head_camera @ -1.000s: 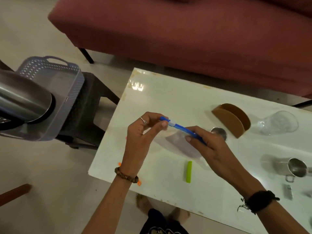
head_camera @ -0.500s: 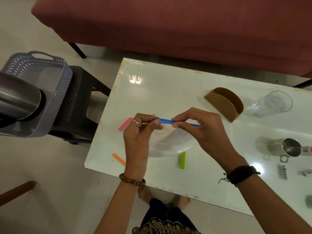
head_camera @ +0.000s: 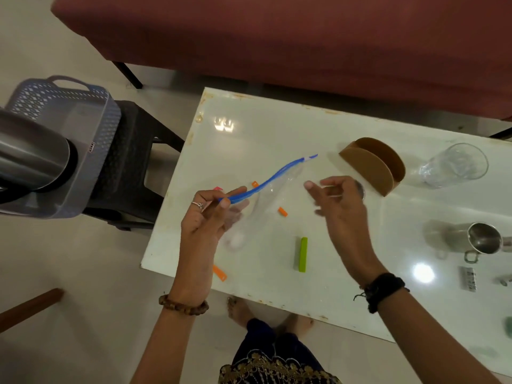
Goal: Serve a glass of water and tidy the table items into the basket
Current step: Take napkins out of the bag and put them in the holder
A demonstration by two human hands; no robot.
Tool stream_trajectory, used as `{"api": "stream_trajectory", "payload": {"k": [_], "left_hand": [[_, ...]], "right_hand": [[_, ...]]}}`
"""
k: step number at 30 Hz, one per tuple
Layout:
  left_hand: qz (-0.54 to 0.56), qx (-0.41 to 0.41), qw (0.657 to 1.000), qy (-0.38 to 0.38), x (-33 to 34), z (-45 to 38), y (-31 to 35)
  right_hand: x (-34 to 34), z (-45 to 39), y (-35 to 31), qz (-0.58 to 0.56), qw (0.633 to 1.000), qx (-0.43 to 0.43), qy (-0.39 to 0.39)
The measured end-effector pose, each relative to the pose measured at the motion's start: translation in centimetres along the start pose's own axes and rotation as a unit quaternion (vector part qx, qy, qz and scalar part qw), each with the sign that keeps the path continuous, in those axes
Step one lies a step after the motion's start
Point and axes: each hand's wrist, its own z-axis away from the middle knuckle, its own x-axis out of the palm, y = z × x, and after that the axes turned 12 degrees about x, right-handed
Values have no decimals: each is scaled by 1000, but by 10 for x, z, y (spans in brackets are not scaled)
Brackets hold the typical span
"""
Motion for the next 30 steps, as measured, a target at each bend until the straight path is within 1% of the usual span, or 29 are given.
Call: {"api": "stream_trajectory", "payload": {"k": [2, 3, 4, 6, 8, 10, 13, 15, 18, 20, 23, 26, 28, 30], "left_hand": [[29, -36, 998, -42, 2, 0, -3], [38, -56, 996, -62, 4, 0, -5], [40, -76, 993, -77, 7, 1, -6], [41, -108, 990, -78, 12, 4, -5], [41, -120, 991, -38, 15, 4, -3], [14, -122, 992, 3, 17, 0, -1], [-35, -104, 994, 14, 17, -4, 0], [-34, -103, 994, 13, 17, -6, 1], [-29, -101, 994, 16, 15, -6, 0], [-19, -99, 995, 14, 12, -5, -2], [-14, -104, 994, 32, 10, -2, -4], [-36, -102, 991, 78, 7, -4, -5], [-45, -87, 990, 102, 4, -7, -4], [-54, -71, 991, 104, 3, -7, -3]], "right_hand": [[17, 10, -1, -84, 985, 107, -107], [25, 15, -3, -113, 975, 133, -139], [32, 19, -4, -122, 972, 134, -151], [43, 25, -5, -92, 981, 98, -143], [48, 29, -4, -42, 988, 62, -133], [49, 34, -3, 11, 991, 23, -133], [49, 40, -1, 74, 988, -40, -130], [47, 40, -2, 78, 987, -53, -128], [46, 39, -3, 40, 988, -39, -144], [46, 39, -3, 42, 987, -49, -145], [44, 38, -1, 82, 986, -79, -119], [42, 35, -2, 115, 981, -114, -107], [39, 33, -4, 156, 971, -149, -100], [37, 31, -4, 211, 958, -175, -87]]}}
